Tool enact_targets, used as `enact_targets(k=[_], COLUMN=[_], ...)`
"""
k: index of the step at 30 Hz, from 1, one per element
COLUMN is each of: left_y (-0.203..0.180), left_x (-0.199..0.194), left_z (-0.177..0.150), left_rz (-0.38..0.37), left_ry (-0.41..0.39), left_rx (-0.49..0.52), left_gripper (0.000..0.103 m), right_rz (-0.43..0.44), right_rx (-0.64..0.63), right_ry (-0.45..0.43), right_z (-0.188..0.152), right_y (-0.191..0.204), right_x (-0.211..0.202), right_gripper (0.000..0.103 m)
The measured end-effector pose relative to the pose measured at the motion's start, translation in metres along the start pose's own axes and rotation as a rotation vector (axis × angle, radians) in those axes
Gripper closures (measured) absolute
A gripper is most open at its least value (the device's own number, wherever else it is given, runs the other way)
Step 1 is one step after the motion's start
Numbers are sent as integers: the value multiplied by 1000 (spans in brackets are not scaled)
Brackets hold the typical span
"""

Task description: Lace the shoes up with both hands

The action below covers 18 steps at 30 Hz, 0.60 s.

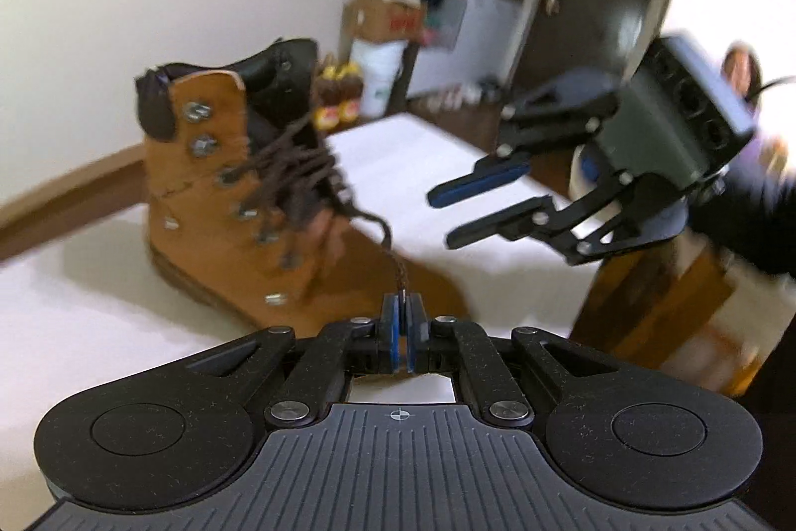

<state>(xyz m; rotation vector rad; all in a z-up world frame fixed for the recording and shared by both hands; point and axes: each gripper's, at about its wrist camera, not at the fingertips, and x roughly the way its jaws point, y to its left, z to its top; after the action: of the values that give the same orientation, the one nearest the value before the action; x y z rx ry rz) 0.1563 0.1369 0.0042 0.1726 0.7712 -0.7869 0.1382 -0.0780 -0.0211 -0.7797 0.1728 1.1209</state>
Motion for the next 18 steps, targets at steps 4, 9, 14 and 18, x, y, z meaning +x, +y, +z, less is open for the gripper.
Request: enact_targets(k=[4,9,14,18], left_y=[-2,-12,-15,-12], left_x=[0,3,7,6], left_z=[7,14,15,14], left_rz=[27,41,42,49], left_ry=[58,111,126,113], left_rx=[93,210,254,251], left_gripper=[100,100,100,100], right_rz=[15,39,51,45], right_rx=[-180,-339,-405,-388], right_ry=[23,69,90,100], right_z=[13,21,24,25], right_y=[10,21,27,28], right_x=[18,37,47,47], right_gripper=[84,84,85,99])
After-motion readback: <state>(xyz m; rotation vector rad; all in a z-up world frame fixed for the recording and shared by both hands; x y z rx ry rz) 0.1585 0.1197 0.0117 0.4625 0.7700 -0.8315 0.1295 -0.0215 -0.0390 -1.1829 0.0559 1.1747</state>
